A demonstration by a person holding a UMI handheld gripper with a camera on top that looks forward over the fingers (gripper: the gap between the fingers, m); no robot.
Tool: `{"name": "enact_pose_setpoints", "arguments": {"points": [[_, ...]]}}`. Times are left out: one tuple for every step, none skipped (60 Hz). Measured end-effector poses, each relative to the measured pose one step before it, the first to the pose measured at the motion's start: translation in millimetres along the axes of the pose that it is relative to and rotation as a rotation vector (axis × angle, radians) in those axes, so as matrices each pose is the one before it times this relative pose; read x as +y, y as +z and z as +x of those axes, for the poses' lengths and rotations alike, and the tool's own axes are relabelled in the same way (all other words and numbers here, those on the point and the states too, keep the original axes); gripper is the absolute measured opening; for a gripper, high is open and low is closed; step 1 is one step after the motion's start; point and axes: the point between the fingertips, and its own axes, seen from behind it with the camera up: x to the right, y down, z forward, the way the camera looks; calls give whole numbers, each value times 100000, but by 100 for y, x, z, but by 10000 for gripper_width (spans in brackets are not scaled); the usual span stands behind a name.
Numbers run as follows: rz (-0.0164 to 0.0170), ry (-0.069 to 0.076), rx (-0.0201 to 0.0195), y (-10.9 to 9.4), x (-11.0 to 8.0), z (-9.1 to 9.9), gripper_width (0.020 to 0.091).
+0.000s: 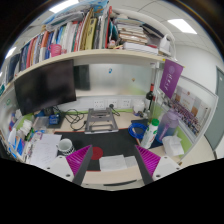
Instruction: Pour water
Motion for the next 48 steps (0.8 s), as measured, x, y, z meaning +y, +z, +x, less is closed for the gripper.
{"name": "enact_pose_setpoints", "arguments": {"points": [[-74,-73,175,210,40,71,859],[-82,-207,-92,284,-51,264,857],[11,-320,-164,244,-62,195,858],[50,-329,-204,253,-55,217,857],[57,-249,-288,254,-23,223,855],[17,-75,-398,265,-25,206,858],[26,-2,-517,255,-22,203,858],[72,146,-406,-57,34,-54,858],[206,-53,-740,511,-14,369,857],[75,-130,-676,395,32,240,857],[-71,-102,-683,354,101,227,856],[-129,-128,-789,332,111,217,858],[-126,-21,-856,318,153,210,859],[-119,175,-795,308,149,245,857],[-42,370,-715,307,176,308,858],[2,457,-636,323,185,328,857],[54,559,-562,336,205,415,857],[4,692,-417,342,249,444,858],[-26,708,-409,340,253,478,858],[-1,623,-438,367,247,479,858],[-119,493,-383,378,308,511,857],[-258,316,-359,385,334,509,857],[-233,112,-514,398,347,505,857],[-207,-160,-741,400,352,447,855],[-56,-266,-542,416,333,530,852],[-44,-221,-184,422,334,639,853],[-34,-141,273,445,324,736,852],[42,-117,537,440,335,789,854],[113,-138,662,433,285,788,853],[101,-194,552,474,303,765,852],[-128,-153,568,473,334,745,854],[-280,-92,711,466,351,758,856],[-247,147,925,475,306,778,856],[-128,246,883,496,261,764,856],[-24,440,721,522,183,713,855],[34,519,526,519,185,597,860],[18,524,379,504,198,546,858],[10,540,282,531,157,514,858],[-167,546,179,515,174,448,857],[-182,611,49,510,147,411,856],[-3,576,25,503,96,380,856],[293,512,-35,474,21,326,855],[592,369,-64,500,-67,307,856],[492,188,-181,436,-124,290,852],[553,14,-93,483,-52,266,852],[312,-294,42,431,-25,279,856],[424,-677,189,418,-99,259,854],[910,-967,242,407,-211,258,853]]}}
